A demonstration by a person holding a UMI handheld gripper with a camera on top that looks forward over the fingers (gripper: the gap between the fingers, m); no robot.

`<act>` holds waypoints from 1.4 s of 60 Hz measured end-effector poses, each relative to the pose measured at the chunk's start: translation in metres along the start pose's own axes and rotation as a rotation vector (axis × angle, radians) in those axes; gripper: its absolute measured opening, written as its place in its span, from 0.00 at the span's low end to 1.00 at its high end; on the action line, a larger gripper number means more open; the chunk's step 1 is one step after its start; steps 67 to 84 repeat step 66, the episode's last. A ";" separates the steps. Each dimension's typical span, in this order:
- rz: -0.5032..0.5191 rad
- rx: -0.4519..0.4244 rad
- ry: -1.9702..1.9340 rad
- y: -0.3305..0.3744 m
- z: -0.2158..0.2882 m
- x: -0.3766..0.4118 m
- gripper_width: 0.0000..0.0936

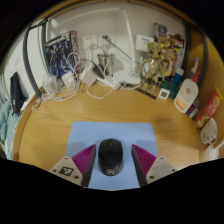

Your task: Arrange mouse

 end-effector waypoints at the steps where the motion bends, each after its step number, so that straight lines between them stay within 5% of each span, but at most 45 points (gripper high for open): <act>1: -0.005 -0.007 0.000 0.004 0.005 -0.001 0.78; 5: -0.012 -0.043 -0.010 0.022 0.027 -0.001 0.84; 30: -0.009 -0.231 -0.049 0.179 0.149 0.029 0.83; 84: 0.007 -0.264 -0.057 0.218 0.146 0.047 0.83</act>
Point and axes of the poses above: the point between the fingertips, and its own axes, seen from behind it with the camera up: x to the left, z up, y backward, against the way the camera looks, the point moved 3 cm from there along y, backward, against the way the camera looks, and after that the axes turned 10 degrees about -x, right-handed, at the moved point
